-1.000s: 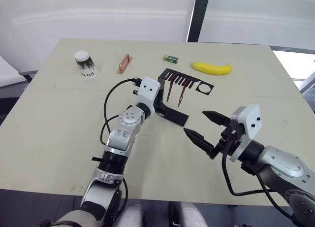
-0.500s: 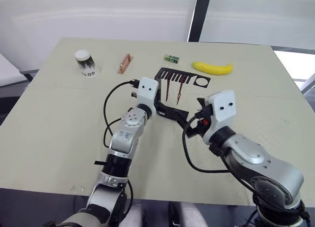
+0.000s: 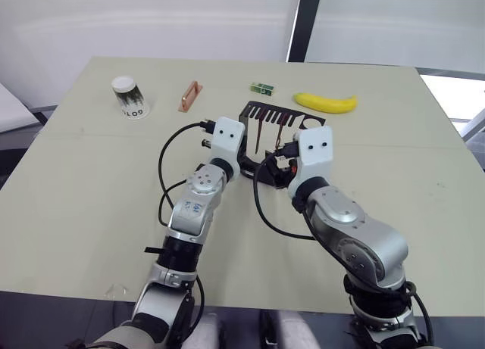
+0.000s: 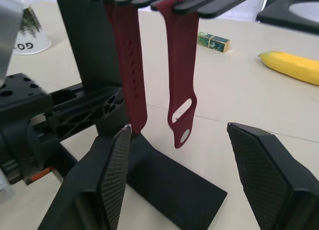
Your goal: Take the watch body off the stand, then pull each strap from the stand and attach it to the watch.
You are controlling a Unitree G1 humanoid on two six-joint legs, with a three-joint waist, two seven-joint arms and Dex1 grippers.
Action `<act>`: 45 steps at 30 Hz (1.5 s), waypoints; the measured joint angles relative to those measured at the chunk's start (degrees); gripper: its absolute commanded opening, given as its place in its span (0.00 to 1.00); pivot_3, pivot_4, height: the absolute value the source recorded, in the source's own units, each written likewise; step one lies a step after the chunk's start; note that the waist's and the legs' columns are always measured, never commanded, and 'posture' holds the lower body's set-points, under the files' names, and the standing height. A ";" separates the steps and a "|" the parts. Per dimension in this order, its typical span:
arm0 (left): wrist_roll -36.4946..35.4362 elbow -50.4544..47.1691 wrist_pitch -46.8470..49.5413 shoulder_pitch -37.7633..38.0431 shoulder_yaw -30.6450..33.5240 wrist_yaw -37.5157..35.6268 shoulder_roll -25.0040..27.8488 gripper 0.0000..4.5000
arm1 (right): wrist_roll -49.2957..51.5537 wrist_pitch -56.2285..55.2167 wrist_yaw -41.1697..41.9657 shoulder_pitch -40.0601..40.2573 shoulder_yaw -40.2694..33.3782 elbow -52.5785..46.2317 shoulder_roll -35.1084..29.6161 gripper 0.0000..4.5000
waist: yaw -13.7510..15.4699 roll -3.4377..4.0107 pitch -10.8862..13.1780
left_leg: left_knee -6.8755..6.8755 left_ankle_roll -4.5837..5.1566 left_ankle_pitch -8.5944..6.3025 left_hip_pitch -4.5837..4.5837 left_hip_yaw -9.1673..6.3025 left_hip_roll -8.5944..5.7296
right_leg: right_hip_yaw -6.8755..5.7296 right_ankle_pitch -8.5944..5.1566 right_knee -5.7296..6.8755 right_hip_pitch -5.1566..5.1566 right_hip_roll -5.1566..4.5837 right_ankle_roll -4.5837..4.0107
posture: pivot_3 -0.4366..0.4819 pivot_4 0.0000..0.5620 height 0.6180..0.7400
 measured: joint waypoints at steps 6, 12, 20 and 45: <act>0.50 -0.07 -0.07 -0.02 -0.35 -0.04 0.04 0.00 | -4.02 -1.57 0.07 -0.77 0.06 3.48 3.06 0.73 | -0.40 0.00 0.00 | -0.01 0.00 0.00 0.00 0.00 -0.01 | 0.01 0.00 0.02 0.00 -0.01 0.00 | 0.48 0.27 1.00; 0.82 -0.08 -0.11 -0.05 -0.34 0.03 0.04 0.00 | -7.94 -4.41 0.21 -1.90 0.01 6.51 5.06 0.32 | -1.07 0.00 0.00 | -0.01 0.00 0.00 -0.01 -0.01 -0.02 | -0.01 0.00 0.04 -0.01 -0.01 0.00 | 0.48 0.27 1.00; 0.97 0.06 -0.33 -0.10 -0.36 0.21 -0.02 0.00 | -11.72 -7.59 2.97 -1.89 1.64 7.32 5.40 0.01 | -1.16 0.00 0.00 | -0.02 0.00 0.00 -0.01 -0.02 -0.03 | -0.01 0.00 0.06 -0.03 -0.01 0.00 | 0.48 0.27 1.00; 1.48 0.35 -0.85 -0.12 -0.55 -0.34 0.02 0.00 | -12.96 -1.00 16.68 7.71 3.35 -11.83 -2.58 0.01 | -1.06 0.00 0.00 | -0.02 0.00 0.00 -0.04 -0.04 -0.05 | -0.01 0.00 0.02 -0.04 -0.02 0.00 | 0.48 0.27 1.00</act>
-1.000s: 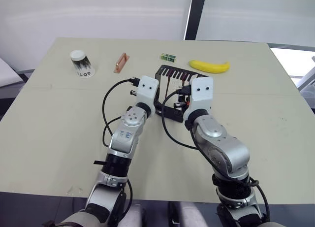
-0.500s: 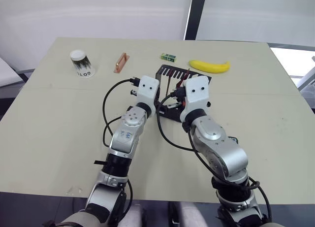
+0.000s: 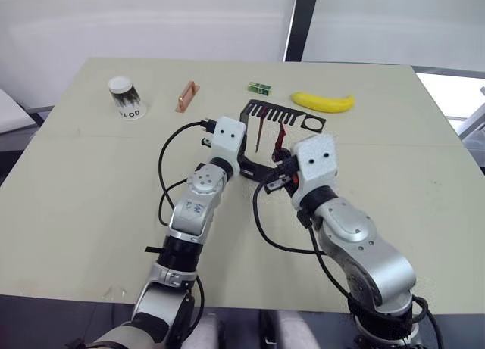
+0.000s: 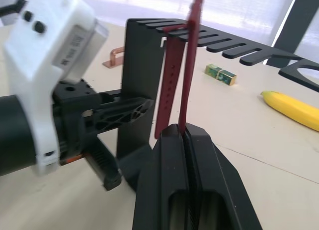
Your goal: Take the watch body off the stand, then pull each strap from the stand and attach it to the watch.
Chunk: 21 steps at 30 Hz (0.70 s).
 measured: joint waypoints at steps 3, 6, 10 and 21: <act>-0.03 0.00 0.21 -0.03 0.01 -0.29 0.01 0.00 | 1.59 1.09 2.46 1.69 -2.07 -1.68 -1.44 0.01 | 0.04 0.00 0.00 | 0.00 0.00 0.00 0.01 0.00 0.00 | 0.00 0.00 0.00 0.01 0.00 0.00 | 0.48 0.27 1.00; -0.20 -0.04 0.40 -0.10 0.11 -0.50 0.00 0.00 | 2.44 1.44 4.26 2.34 -4.29 -1.74 -2.97 0.01 | 0.03 -0.01 0.00 | 0.00 0.00 0.00 0.01 0.00 -0.01 | 0.01 0.00 0.01 0.01 0.00 0.00 | 0.48 0.27 1.00; -0.71 -0.01 1.38 0.28 0.08 -1.35 -0.02 0.33 | 3.93 1.45 6.57 2.42 -6.58 -1.76 -4.16 0.00 | 0.01 -0.01 0.00 | 0.00 0.00 0.00 0.00 -0.01 -0.01 | 0.00 0.00 0.00 0.00 0.00 0.00 | 0.48 0.27 1.00; -8.31 -13.64 9.70 7.28 3.47 -13.14 9.92 0.99 | 15.94 0.84 21.60 3.34 -16.82 -1.09 -13.69 0.00 | -0.12 0.00 0.00 | -0.06 -0.02 0.01 0.04 -0.02 0.00 | 0.02 -0.01 -0.01 0.00 0.01 -0.03 | 0.48 0.27 1.00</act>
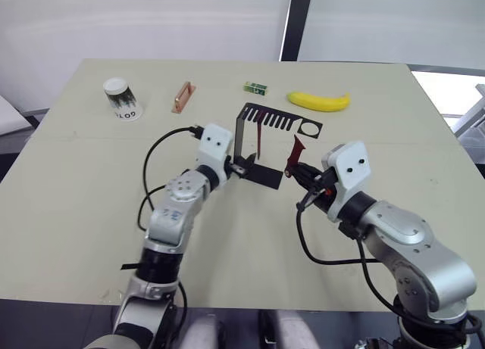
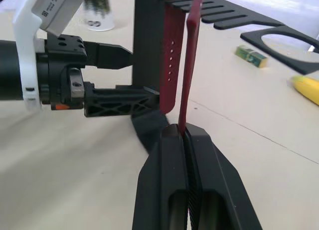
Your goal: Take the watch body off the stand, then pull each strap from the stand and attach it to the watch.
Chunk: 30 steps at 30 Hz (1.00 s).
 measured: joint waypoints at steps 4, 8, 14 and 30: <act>-7.63 -5.63 3.19 2.60 3.16 -8.73 6.31 0.99 | 7.24 0.03 6.49 0.14 -3.27 1.49 -3.50 0.00 | 0.12 0.00 0.00 | 0.01 0.02 -0.01 -0.02 0.00 0.00 | -0.01 0.00 -0.02 0.02 -0.03 0.00 | 0.48 0.27 1.00; -13.59 -8.89 4.71 4.74 6.15 -15.37 11.87 0.99 | 12.06 0.02 9.88 0.15 -4.72 3.05 -5.46 0.00 | 0.11 0.00 0.00 | 0.00 0.05 -0.01 -0.01 -0.03 -0.01 | -0.03 0.00 -0.13 0.05 -0.05 0.00 | 0.48 0.27 1.00; -31.67 -8.41 9.92 4.90 11.84 -35.11 22.07 0.99 | 20.21 0.00 15.60 -1.27 -6.62 7.62 -8.24 0.00 | -0.03 0.01 0.04 | 0.00 0.05 -0.01 0.00 -0.04 0.00 | -0.03 -0.02 -0.22 0.05 -0.06 -0.04 | 0.48 0.27 1.00; -44.17 0.55 16.52 -4.88 5.94 -40.19 15.13 0.80 | 30.74 0.12 23.73 -7.61 -0.84 15.56 -10.68 0.00 | 0.02 0.01 0.04 | 0.04 0.12 -0.01 -0.05 -0.09 -0.02 | -0.05 0.00 -0.19 0.08 -0.08 -0.01 | 0.48 0.27 1.00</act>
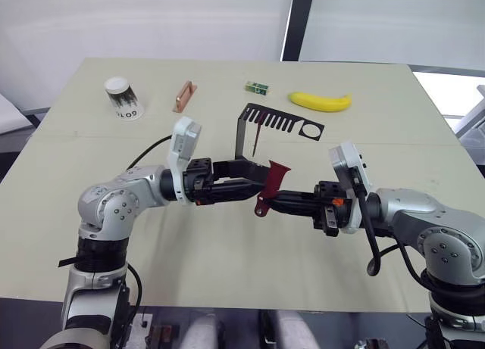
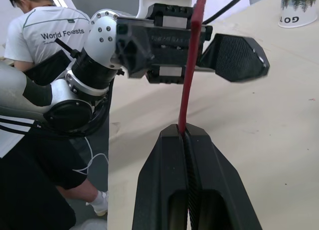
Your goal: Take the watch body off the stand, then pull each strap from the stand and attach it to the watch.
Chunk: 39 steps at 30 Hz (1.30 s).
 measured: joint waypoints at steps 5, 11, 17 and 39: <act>-2.65 0.00 1.23 -0.11 0.03 1.22 -1.71 0.80 | 0.17 -0.07 -0.01 -0.26 0.21 0.18 0.00 0.00 | 0.07 0.00 0.00 | 0.00 0.00 0.00 0.00 -0.01 0.00 | 0.00 0.00 0.00 0.00 0.00 0.00 | 0.48 0.27 1.00; -5.52 0.00 2.12 -0.14 0.21 3.10 -3.55 0.50 | 0.78 -0.07 -0.03 -0.26 0.49 0.21 0.06 0.00 | 0.04 0.00 0.00 | 0.01 0.00 0.00 0.00 0.00 0.00 | 0.00 0.00 -0.01 0.00 0.00 0.00 | 0.48 0.27 1.00; -8.03 -0.01 3.69 -0.13 0.26 5.21 -3.99 0.40 | 1.51 -0.02 -0.45 -0.26 0.52 0.23 0.53 0.00 | 0.06 0.00 0.00 | 0.01 -0.01 0.00 0.00 -0.01 0.00 | -0.01 0.00 -0.01 0.00 0.00 0.00 | 0.48 0.27 1.00; -11.66 -0.01 4.19 0.83 0.73 9.26 -6.14 0.40 | 7.06 0.44 -3.31 -0.59 0.51 2.12 0.71 0.00 | 0.06 0.00 0.00 | 0.03 -0.02 0.01 0.00 -0.01 0.00 | 0.00 0.00 -0.02 0.00 0.00 0.00 | 0.48 0.27 1.00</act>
